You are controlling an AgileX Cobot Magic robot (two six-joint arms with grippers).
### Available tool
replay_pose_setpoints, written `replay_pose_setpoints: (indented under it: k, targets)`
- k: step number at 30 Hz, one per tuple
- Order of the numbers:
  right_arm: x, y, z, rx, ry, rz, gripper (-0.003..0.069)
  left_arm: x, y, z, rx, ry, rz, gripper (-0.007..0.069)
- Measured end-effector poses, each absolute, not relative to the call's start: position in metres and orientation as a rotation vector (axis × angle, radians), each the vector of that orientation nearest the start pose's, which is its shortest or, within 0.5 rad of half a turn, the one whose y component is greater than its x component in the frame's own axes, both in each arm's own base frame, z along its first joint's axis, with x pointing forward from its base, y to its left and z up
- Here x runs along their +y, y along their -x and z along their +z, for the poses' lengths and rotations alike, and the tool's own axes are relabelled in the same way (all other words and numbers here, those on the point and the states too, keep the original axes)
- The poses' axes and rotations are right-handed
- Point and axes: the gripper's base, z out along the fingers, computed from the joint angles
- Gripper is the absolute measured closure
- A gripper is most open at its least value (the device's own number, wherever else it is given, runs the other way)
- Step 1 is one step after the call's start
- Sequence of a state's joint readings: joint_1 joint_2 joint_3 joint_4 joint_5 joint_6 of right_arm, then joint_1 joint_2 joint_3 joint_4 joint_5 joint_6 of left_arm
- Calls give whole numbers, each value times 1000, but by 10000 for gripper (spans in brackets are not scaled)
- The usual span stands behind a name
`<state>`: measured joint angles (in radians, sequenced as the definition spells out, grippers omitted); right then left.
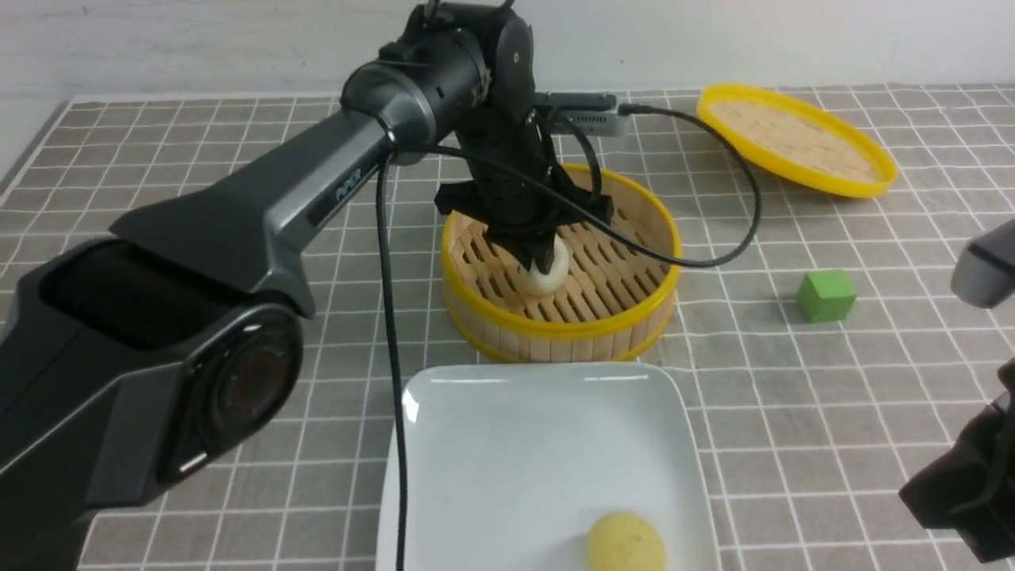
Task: Put the steamed buns into the plate on the grey tablecloth.
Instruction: 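Reach into the bamboo steamer and grasp a bun with the left gripper, then carry the bun from the bamboo steamer to the plate with the left gripper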
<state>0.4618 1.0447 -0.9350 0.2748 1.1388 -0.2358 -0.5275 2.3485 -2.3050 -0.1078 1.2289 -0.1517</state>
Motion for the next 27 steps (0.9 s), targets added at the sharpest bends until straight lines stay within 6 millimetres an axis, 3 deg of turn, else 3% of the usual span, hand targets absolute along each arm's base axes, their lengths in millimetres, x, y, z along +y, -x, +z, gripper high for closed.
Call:
replay_pose_setpoints:
  k: [3, 6, 9, 10, 11, 13, 17, 21, 24, 27]
  targets:
    - [100, -151, 323, 2593, 849, 438, 670, -259, -423, 299, 2651, -471, -390, 596]
    - [100, -151, 323, 2592, 849, 437, 670, -252, -391, 353, 2571, -473, -483, 596]
    - [100, -151, 323, 2592, 851, 437, 670, -253, -350, 367, 2594, -549, -494, 596]
    - [100, -151, 322, 2592, 852, 436, 670, -254, -329, 358, 2646, -599, -468, 596]
    - [100, -151, 322, 2592, 852, 436, 670, -254, -326, 356, 2656, -607, -464, 596]
    - [100, -150, 320, 2601, 853, 436, 670, -254, -294, 323, 2791, -674, -370, 595]
    - [100, -150, 319, 2603, 853, 435, 668, -240, -261, 265, 3011, -648, -207, 594]
    - [98, -148, 321, 2594, 853, 436, 666, -236, -255, 231, 3044, -558, -183, 585]
    - [95, -140, 326, 2577, 845, 440, 665, -237, -258, 221, 3017, -515, -200, 563]
    - [81, -119, 340, 2527, 780, 416, 662, -243, -263, 216, 2972, -500, -228, 475]
